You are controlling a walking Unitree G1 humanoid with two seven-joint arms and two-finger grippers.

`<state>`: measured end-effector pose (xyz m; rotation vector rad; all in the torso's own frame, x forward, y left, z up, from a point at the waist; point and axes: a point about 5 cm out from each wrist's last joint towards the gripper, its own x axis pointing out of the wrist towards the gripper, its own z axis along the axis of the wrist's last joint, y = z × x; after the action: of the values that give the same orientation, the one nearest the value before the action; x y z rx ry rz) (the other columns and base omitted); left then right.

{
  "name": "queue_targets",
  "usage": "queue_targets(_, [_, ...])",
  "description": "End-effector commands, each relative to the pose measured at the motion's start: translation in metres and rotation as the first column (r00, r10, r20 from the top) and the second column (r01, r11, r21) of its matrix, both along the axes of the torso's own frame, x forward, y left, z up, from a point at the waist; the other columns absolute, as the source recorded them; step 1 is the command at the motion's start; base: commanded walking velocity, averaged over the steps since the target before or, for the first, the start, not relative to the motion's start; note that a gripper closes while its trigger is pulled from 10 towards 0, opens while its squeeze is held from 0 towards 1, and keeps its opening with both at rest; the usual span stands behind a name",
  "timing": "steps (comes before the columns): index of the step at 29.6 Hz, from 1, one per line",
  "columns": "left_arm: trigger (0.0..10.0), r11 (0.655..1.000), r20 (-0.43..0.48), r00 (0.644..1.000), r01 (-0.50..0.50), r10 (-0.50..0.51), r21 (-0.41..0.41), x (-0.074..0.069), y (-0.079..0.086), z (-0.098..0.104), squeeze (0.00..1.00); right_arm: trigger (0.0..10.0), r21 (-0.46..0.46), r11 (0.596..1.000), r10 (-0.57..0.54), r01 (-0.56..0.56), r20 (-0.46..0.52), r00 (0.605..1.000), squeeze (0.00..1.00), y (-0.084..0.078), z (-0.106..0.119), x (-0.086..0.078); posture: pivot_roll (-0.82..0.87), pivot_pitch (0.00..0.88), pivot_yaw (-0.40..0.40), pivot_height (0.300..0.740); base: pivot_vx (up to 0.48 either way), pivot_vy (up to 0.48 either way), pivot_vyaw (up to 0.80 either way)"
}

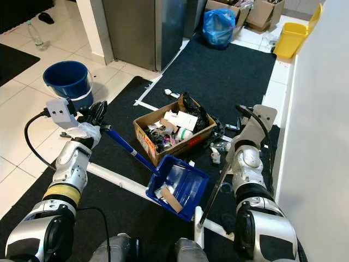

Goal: Sweep floor

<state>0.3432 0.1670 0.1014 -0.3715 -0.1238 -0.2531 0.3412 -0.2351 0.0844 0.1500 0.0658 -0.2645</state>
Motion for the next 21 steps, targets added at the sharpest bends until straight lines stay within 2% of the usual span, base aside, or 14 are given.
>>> queue_targets(1, [10.0,0.999,-0.014,1.000,0.016,-0.017,-0.042,0.0011,-0.0047,-0.0018,0.00,10.0,0.025,1.000,-0.004,0.003,0.033,0.999,0.00,0.0052,0.0049,0.0041,0.11,0.013,0.006,0.740,0.000,0.000,0.00])
queue_targets(10, [10.0,0.999,-0.016,1.000,0.024,-0.024,-0.031,0.0020,-0.0062,-0.0015,0.00,10.0,0.041,0.999,-0.009,0.007,0.040,0.999,0.00,0.0075,0.0056,0.0052,0.11,0.011,0.013,0.740,0.190,0.000,0.00])
queue_targets(21, [10.0,0.999,-0.013,0.999,0.038,-0.038,-0.028,0.0033,-0.0099,-0.0003,0.00,10.0,0.044,0.999,-0.011,0.009,0.038,0.999,0.00,0.0062,0.0064,0.0059,0.11,0.006,0.014,0.740,0.219,0.000,-0.77])
